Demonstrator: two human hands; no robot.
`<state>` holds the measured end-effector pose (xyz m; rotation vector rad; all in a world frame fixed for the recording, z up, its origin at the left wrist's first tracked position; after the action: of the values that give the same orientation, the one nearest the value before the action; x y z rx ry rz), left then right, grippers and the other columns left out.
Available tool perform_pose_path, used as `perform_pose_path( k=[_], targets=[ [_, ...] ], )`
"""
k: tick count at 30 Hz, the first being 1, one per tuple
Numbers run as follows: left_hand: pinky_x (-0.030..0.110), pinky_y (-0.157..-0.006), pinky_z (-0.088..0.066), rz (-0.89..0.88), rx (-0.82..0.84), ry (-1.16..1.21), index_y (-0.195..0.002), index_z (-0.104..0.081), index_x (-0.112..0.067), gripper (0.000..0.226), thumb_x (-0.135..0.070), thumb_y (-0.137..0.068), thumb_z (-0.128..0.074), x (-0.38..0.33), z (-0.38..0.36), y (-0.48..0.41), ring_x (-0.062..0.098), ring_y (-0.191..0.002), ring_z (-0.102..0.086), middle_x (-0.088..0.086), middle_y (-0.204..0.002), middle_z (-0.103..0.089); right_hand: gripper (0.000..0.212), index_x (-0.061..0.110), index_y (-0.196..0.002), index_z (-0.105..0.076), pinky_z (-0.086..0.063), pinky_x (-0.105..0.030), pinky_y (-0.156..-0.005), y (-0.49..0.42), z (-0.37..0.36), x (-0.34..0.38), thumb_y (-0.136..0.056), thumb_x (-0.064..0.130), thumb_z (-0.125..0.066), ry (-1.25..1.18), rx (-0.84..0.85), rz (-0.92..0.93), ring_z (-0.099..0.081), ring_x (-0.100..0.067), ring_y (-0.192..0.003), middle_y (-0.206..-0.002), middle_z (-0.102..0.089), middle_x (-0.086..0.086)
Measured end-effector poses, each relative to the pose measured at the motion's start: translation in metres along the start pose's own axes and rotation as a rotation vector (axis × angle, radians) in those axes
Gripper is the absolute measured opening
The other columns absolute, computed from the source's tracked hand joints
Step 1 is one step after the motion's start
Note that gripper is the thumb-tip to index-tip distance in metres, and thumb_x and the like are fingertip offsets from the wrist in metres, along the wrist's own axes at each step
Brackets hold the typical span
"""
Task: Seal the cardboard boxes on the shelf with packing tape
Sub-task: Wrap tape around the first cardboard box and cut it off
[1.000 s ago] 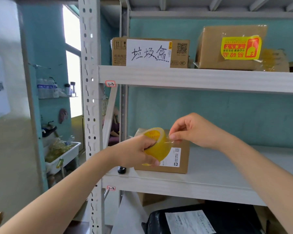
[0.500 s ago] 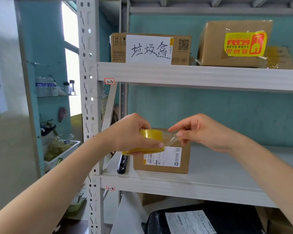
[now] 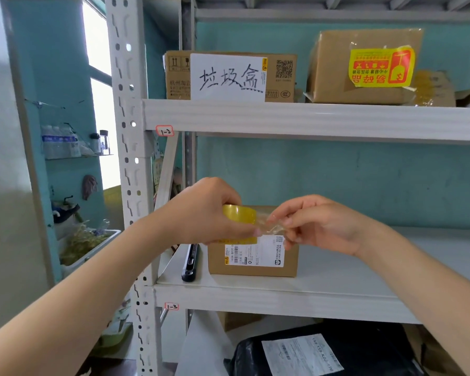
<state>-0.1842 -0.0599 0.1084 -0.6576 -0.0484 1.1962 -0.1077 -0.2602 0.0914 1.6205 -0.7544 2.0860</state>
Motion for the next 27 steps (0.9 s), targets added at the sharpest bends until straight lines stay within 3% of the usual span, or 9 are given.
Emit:
perform_pose_path(
  k=[5, 8, 11, 14, 18, 22, 25, 27],
  targets=[
    [0.026, -0.044, -0.046, 0.042, -0.006, 0.078, -0.062, -0.064, -0.009, 0.060, -0.068, -0.051, -0.071, 0.005, -0.002, -0.004, 0.016, -0.046, -0.059, 0.009, -0.058, -0.061, 0.011, 0.008, -0.065, -0.068, -0.048, -0.023, -0.059, -0.001, -0.007, -0.001, -0.072, 0.014, -0.062, 0.083, -0.063, 0.125, -0.055, -0.015, -0.058, -0.062, -0.060, -0.006],
    [0.025, -0.046, -0.044, 0.052, 0.022, 0.215, -0.065, -0.065, -0.008, 0.063, -0.069, -0.050, -0.070, 0.004, 0.000, -0.004, 0.012, -0.042, -0.052, 0.008, -0.054, -0.062, 0.021, 0.008, -0.057, -0.061, -0.047, -0.026, -0.060, -0.005, -0.015, -0.004, -0.075, 0.019, -0.059, -0.087, -0.101, 0.194, -0.055, -0.018, -0.059, -0.061, -0.057, -0.007],
    [0.023, -0.045, -0.046, 0.071, 0.044, 0.346, -0.069, -0.066, -0.005, 0.065, -0.067, -0.049, -0.072, 0.006, 0.002, -0.003, 0.021, -0.047, -0.057, 0.019, -0.062, -0.065, 0.033, 0.012, -0.048, -0.059, -0.043, -0.027, -0.058, -0.006, -0.025, -0.010, -0.076, 0.028, -0.062, -0.287, -0.139, 0.205, -0.052, -0.019, -0.060, -0.059, -0.057, -0.002],
    [0.020, -0.040, -0.043, 0.111, 0.067, 0.446, -0.062, -0.064, -0.006, 0.058, -0.061, -0.051, -0.076, 0.008, -0.001, 0.002, 0.019, -0.037, -0.053, 0.009, -0.048, -0.059, 0.038, 0.014, -0.042, -0.054, -0.039, -0.026, -0.057, -0.006, -0.033, -0.017, -0.072, 0.038, -0.060, -0.377, -0.212, 0.168, -0.049, -0.016, -0.055, -0.055, -0.055, 0.000],
    [0.021, -0.042, -0.044, 0.140, -0.025, 0.412, -0.066, -0.064, -0.004, 0.067, -0.067, -0.046, -0.073, 0.010, -0.006, 0.004, 0.022, -0.046, -0.059, 0.010, -0.055, -0.063, 0.049, 0.008, -0.040, -0.047, -0.050, -0.027, -0.060, -0.006, -0.040, -0.022, -0.055, 0.047, -0.074, -0.568, -0.291, 0.172, -0.053, -0.017, -0.051, -0.052, -0.049, -0.007],
    [0.023, -0.041, -0.044, 0.167, -0.096, 0.416, -0.067, -0.065, -0.003, 0.060, -0.061, -0.055, -0.075, 0.012, -0.008, 0.006, 0.023, -0.043, -0.059, 0.011, -0.057, -0.064, 0.031, 0.009, -0.052, -0.061, -0.053, -0.024, -0.061, -0.003, -0.041, -0.026, -0.053, 0.030, -0.084, -0.498, -0.238, 0.267, -0.062, -0.015, -0.059, -0.061, -0.065, -0.005],
    [0.026, -0.045, -0.043, 0.159, -0.139, 0.331, -0.071, -0.066, -0.001, 0.064, -0.063, -0.055, -0.072, 0.014, -0.011, 0.008, 0.030, -0.049, -0.059, 0.020, -0.067, -0.065, 0.020, 0.009, -0.054, -0.056, -0.051, -0.022, -0.057, -0.001, -0.038, -0.029, -0.061, 0.017, -0.073, -0.453, -0.400, 0.248, -0.063, -0.014, -0.057, -0.056, -0.065, -0.003],
    [0.026, -0.048, -0.041, 0.140, -0.181, 0.254, -0.069, -0.066, -0.002, 0.065, -0.065, -0.055, -0.070, 0.014, -0.013, 0.009, 0.022, -0.049, -0.054, 0.021, -0.069, -0.062, 0.023, 0.009, -0.054, -0.051, -0.052, -0.021, -0.053, -0.001, -0.038, -0.032, -0.060, 0.015, -0.072, -0.476, -0.487, 0.248, -0.064, -0.014, -0.055, -0.054, -0.063, -0.004]
  ],
)
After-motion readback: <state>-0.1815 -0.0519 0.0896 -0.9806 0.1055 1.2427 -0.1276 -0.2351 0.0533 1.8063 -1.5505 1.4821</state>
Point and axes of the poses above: each hand's wrist, its own y-axis away from the middle knuckle, its own z-axis out of the back of the hand, x = y × z, the point moved 1 cm from there along -y, towards the middle knuckle
